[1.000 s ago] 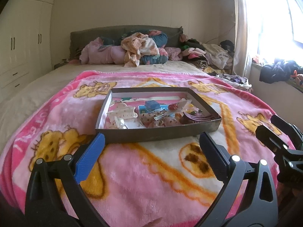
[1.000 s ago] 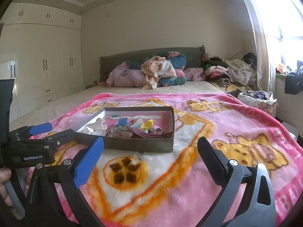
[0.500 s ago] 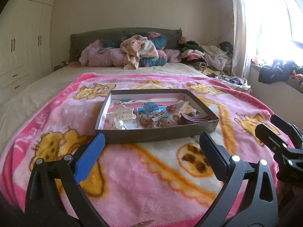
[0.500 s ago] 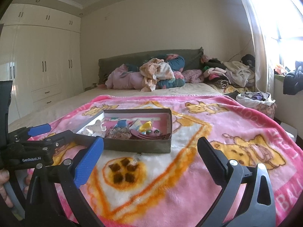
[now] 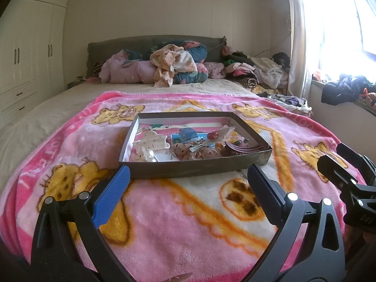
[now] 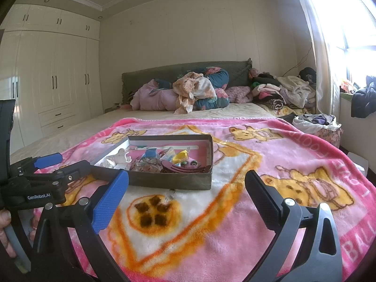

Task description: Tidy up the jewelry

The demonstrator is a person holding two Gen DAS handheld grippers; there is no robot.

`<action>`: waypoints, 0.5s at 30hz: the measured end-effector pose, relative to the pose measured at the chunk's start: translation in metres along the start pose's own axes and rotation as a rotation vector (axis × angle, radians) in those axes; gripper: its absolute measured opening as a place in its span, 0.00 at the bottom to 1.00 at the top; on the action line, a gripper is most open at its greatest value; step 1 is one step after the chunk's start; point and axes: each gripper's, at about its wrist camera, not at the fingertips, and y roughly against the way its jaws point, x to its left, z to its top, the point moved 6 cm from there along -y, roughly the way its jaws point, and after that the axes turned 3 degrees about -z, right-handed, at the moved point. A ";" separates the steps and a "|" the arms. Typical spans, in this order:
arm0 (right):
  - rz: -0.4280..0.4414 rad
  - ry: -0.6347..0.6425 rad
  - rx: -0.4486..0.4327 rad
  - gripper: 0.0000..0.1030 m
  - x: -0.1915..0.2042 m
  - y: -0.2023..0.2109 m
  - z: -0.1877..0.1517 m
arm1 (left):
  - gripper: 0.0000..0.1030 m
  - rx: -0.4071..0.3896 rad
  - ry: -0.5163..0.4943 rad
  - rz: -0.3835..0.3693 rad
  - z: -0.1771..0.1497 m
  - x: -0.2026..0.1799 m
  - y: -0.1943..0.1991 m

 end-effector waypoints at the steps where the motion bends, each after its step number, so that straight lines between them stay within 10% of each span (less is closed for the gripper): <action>1: 0.001 -0.001 0.000 0.94 0.000 0.000 0.000 | 0.89 -0.001 0.000 0.000 0.000 0.000 0.000; 15: 0.002 -0.001 0.002 0.94 0.000 0.000 0.000 | 0.89 -0.003 0.000 0.002 -0.001 -0.001 0.000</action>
